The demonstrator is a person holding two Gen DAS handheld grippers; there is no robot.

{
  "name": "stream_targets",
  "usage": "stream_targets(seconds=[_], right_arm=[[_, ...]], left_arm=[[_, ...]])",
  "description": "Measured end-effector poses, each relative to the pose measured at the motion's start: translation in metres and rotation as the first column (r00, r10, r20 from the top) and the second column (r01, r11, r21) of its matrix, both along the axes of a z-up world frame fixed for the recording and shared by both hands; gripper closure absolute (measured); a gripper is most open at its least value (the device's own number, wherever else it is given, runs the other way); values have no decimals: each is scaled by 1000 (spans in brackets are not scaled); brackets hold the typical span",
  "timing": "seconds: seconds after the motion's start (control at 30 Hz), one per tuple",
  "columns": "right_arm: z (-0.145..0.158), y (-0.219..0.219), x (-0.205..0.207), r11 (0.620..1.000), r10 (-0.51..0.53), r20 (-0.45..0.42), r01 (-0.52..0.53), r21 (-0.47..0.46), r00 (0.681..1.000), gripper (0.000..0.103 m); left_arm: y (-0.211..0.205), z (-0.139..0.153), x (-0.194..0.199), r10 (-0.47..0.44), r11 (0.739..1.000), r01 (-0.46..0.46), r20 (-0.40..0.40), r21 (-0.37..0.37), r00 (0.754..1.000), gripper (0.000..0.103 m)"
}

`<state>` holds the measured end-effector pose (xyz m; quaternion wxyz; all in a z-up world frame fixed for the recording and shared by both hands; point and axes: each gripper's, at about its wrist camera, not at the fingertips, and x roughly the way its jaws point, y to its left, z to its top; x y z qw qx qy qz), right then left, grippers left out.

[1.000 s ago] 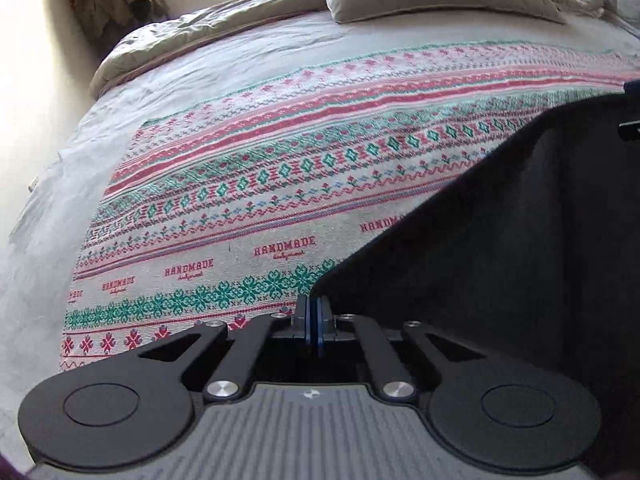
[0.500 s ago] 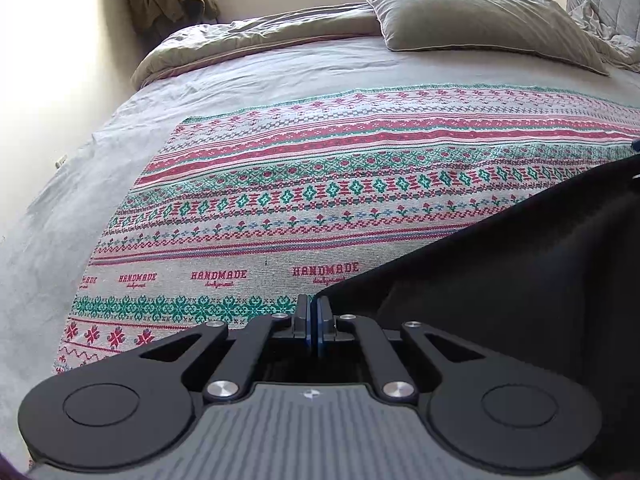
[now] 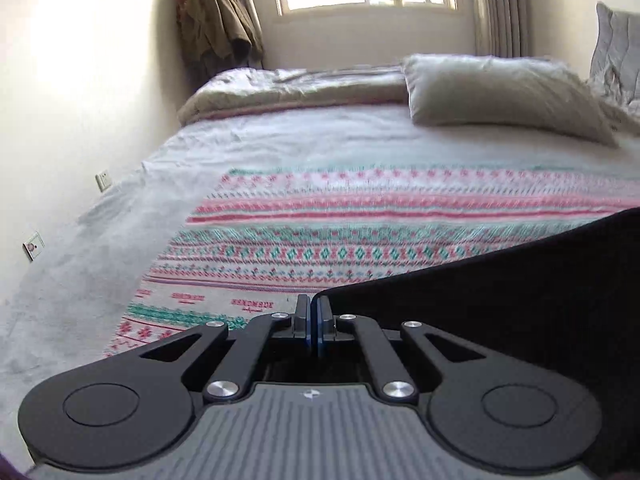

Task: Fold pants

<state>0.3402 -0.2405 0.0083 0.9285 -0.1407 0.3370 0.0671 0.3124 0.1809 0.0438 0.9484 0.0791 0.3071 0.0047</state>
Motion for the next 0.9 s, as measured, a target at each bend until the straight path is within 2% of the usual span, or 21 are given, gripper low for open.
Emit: stream_targets(seconds=[0.23, 0.4, 0.57, 0.67, 0.8, 0.9], right_arm=[[56, 14, -101, 998, 26, 123, -18, -61, 992, 100], [68, 26, -187, 992, 64, 169, -44, -122, 984, 101], [56, 40, -269, 987, 85, 162, -61, -149, 983, 101], [43, 48, -306, 987, 95, 132, -76, -142, 987, 101], [15, 53, -333, 992, 72, 43, -67, -105, 996, 101], [-12, 51, -333, 997, 38, -43, -41, -71, 998, 101]], left_arm=[[-1, 42, -98, -23, 999, 26, 88, -34, 996, 100], [0, 41, -182, -44, 998, 49, 87, -47, 995, 100], [12, 18, -247, -66, 990, 68, 22, -120, 998, 100], [19, -5, -266, -74, 983, 64, -52, -171, 996, 100], [31, -32, -272, -65, 969, 30, -138, -243, 988, 100], [39, -44, -277, -67, 943, -5, -204, -334, 977, 100]])
